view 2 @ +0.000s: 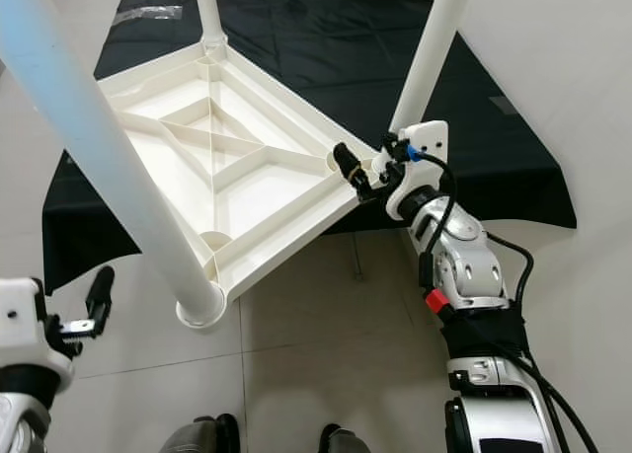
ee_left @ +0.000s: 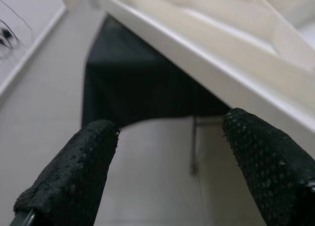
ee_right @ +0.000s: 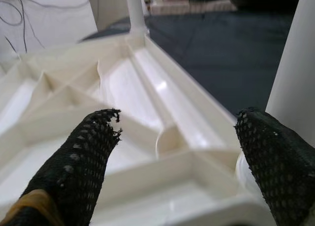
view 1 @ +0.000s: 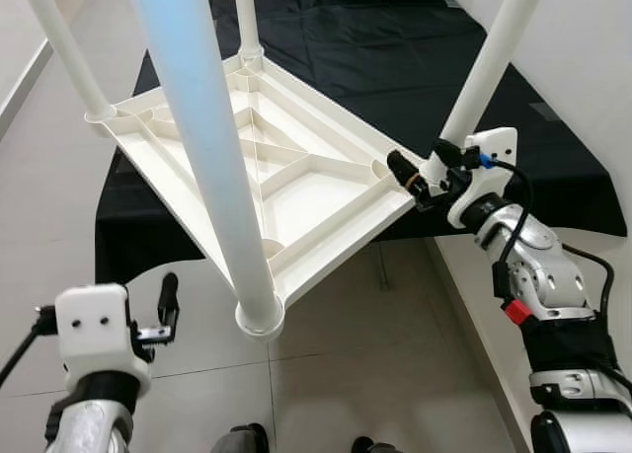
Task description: Building children table
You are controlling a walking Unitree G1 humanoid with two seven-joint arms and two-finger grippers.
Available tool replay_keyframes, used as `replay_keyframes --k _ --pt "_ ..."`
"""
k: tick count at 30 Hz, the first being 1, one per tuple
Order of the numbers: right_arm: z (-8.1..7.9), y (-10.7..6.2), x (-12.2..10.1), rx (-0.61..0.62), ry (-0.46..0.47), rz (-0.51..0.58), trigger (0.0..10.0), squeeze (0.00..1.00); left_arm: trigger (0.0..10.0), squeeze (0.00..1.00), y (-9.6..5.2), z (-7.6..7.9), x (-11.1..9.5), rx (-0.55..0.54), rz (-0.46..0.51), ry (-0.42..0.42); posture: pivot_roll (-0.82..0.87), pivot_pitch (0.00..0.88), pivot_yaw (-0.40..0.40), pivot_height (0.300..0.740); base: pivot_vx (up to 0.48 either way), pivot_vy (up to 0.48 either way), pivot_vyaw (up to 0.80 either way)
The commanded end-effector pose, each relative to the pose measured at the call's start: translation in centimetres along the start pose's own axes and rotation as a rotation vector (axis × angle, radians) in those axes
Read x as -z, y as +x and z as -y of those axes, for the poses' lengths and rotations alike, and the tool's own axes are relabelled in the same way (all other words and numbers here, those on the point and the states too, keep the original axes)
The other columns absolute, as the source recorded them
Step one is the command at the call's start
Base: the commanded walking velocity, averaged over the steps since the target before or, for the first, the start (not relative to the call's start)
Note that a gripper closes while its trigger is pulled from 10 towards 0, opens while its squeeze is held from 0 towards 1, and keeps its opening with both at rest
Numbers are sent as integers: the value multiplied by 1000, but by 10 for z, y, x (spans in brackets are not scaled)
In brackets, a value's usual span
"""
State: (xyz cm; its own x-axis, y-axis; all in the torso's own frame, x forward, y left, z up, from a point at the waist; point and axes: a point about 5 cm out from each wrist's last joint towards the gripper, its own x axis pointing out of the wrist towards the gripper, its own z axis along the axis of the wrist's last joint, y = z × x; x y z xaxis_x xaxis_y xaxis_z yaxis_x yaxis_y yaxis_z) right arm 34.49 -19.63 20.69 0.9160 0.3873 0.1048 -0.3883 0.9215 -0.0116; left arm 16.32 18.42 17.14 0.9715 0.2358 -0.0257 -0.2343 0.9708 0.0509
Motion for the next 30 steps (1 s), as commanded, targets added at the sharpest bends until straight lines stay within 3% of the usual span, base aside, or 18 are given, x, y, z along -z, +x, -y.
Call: replay_keyframes --k 1,2,3,4,5,11,13,14,19,25,30 --pt "-7 -5 15 -18 9 -54 10000 455 10000 0 -3 3 7 21 -26 -8 86 203 -13 740 0 -398 0" --pt "-7 -5 15 -18 9 -54 10000 455 10000 0 -3 3 7 21 -26 -8 86 203 -13 740 0 -398 0" --pt "-8 -7 18 -21 14 -61 10000 122 10000 0 -3 4 9 29 -34 -11 81 197 -11 740 0 -480 0" --pt "-10 -8 20 -23 19 -66 10000 122 10000 0 -3 4 11 35 -40 -13 81 197 -11 740 0 -480 0" --pt "-8 -11 24 -14 24 -74 10000 0 10000 0 -4 6 14 51 -53 -24 72 194 -9 740 0 -480 0" --pt "-4 -22 34 9 20 -100 10000 0 10000 0 -7 12 20 83 -76 -35 63 193 -7 740 0 -480 0" --pt "-10 -24 38 -23 26 -96 10000 0 10000 0 -7 12 20 78 -71 -51 62 192 -7 740 0 0 0" --pt "-21 -28 41 -104 26 -110 10000 0 10000 0 -7 12 20 81 -68 -51 61 192 -7 740 0 0 594" --pt "-41 -36 46 -227 35 -114 10000 0 10000 0 -9 12 21 87 -62 -39 61 194 -3 740 0 0 718" --pt "-42 -38 43 -245 53 -101 10000 0 10000 0 -9 12 20 96 -53 -23 58 197 2 740 0 0 800" --pt "-44 -39 41 -241 41 -96 10000 0 10000 0 -1 17 10 142 10 -21 56 206 3 740 0 0 745"
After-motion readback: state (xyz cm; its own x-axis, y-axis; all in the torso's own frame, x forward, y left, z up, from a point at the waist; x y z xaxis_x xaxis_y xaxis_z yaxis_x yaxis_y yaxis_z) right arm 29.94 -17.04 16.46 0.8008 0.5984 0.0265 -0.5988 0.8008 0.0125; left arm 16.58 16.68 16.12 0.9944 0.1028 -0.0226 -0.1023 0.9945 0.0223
